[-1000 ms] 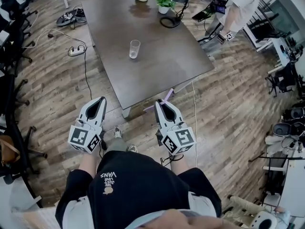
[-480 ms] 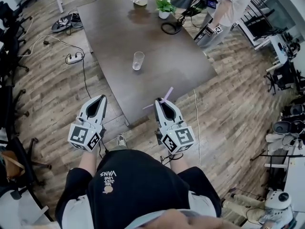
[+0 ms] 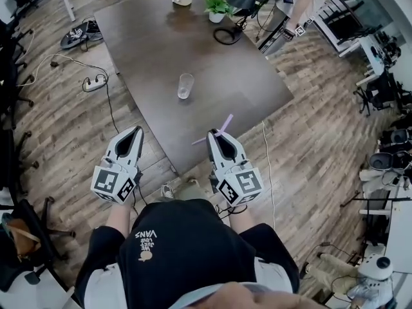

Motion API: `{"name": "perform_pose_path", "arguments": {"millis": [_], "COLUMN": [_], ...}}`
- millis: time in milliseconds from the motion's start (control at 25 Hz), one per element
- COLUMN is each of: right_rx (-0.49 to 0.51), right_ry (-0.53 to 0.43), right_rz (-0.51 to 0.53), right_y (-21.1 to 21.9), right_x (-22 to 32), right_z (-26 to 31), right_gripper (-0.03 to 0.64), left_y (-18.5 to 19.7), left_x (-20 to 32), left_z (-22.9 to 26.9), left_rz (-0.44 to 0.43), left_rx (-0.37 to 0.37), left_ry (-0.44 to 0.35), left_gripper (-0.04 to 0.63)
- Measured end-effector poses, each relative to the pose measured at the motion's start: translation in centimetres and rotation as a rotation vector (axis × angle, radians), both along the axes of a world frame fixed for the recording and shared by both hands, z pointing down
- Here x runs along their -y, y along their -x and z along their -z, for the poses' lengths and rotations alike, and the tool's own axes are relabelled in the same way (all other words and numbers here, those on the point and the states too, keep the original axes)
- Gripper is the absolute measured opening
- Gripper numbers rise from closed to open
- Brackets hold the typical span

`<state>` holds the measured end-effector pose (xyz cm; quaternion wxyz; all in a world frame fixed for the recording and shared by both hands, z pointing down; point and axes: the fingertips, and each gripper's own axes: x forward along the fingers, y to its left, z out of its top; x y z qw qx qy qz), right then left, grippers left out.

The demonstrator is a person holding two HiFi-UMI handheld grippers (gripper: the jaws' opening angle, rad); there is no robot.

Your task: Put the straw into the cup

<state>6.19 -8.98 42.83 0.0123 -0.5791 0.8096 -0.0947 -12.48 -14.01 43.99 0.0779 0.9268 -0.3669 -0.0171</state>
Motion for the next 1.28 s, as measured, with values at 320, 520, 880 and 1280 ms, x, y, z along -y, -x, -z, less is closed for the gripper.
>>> {"name": "perform_pose_path", "arguments": {"millis": [320, 520, 880, 1280], "right_rx": [0.005, -0.002, -0.022, -0.023], "right_ry": [0.008, 0.007, -0.005, -0.017], "right_rz": [0.008, 0.035, 0.071, 0.093], "right_y": [-1.5, -3.0, -4.6, -5.3], "right_x": [3.6, 7.0, 12.7, 16.1], "right_z": [-0.7, -0.2, 0.5, 0.7], "right_gripper": [0.043, 0.043, 0.043, 0.043], "left_y": [-1.6, -3.2, -5.3, -6.2], "left_x": [3.1, 5.7, 10.3, 13.1], "left_z": [-0.7, -0.3, -0.6, -0.9], "left_rz": [0.004, 0.015, 0.033, 0.048], "left_rx": [0.009, 0.010, 0.005, 0.018], "left_ry": [0.014, 0.012, 0.022, 0.021], "left_gripper": [0.011, 0.011, 0.011, 0.011]}}
